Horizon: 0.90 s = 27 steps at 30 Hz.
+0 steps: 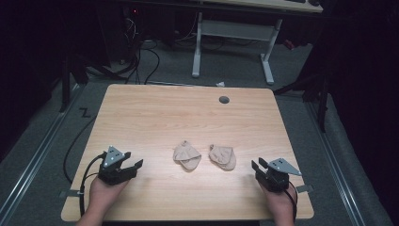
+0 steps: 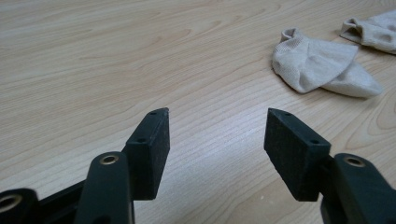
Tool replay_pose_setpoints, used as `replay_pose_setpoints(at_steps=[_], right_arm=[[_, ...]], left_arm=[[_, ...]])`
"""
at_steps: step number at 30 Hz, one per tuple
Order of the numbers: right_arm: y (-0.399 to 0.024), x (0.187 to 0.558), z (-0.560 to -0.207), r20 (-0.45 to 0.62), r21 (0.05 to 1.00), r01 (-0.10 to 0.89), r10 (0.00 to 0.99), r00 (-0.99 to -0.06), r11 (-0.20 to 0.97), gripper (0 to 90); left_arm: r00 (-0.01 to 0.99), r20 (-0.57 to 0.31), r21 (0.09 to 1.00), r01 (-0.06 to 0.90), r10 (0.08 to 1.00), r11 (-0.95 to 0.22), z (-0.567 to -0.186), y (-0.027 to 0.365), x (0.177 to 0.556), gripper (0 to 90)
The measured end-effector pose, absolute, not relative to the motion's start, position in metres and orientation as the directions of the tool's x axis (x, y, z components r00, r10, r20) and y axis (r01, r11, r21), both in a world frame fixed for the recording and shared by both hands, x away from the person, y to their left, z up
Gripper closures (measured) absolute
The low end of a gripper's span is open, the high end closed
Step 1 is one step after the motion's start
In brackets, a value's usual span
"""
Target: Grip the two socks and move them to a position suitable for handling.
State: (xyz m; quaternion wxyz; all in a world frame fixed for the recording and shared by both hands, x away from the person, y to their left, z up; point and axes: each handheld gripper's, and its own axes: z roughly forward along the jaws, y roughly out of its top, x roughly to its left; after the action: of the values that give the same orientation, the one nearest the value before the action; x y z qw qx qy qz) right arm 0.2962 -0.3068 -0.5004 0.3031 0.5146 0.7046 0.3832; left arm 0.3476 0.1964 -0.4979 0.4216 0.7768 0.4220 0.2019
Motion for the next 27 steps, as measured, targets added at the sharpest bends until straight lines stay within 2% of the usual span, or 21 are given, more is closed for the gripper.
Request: replay_pose_setpoints(at_steps=[11, 20, 27], right_arm=[[-0.311, 0.295, -0.504, -0.034, 0.842, 0.505, 0.955, -0.296, 0.187, 65.3], [-0.299, 0.294, -0.504, -0.053, 0.836, 0.503, 0.944, -0.325, 0.22, 65.7], [-0.287, 0.297, -0.503, -0.06, 0.833, 0.496, 0.932, -0.357, 0.243, 70.5]], left_arm=[[0.579, -0.076, 0.821, 0.498, 0.812, -0.279, -0.497, 0.184, 0.354, 42.7], [0.585, -0.071, 0.824, 0.491, 0.808, -0.283, -0.494, 0.185, 0.351, 46.2], [0.573, -0.062, 0.819, 0.497, 0.817, -0.286, -0.495, 0.187, 0.352, 47.7]])
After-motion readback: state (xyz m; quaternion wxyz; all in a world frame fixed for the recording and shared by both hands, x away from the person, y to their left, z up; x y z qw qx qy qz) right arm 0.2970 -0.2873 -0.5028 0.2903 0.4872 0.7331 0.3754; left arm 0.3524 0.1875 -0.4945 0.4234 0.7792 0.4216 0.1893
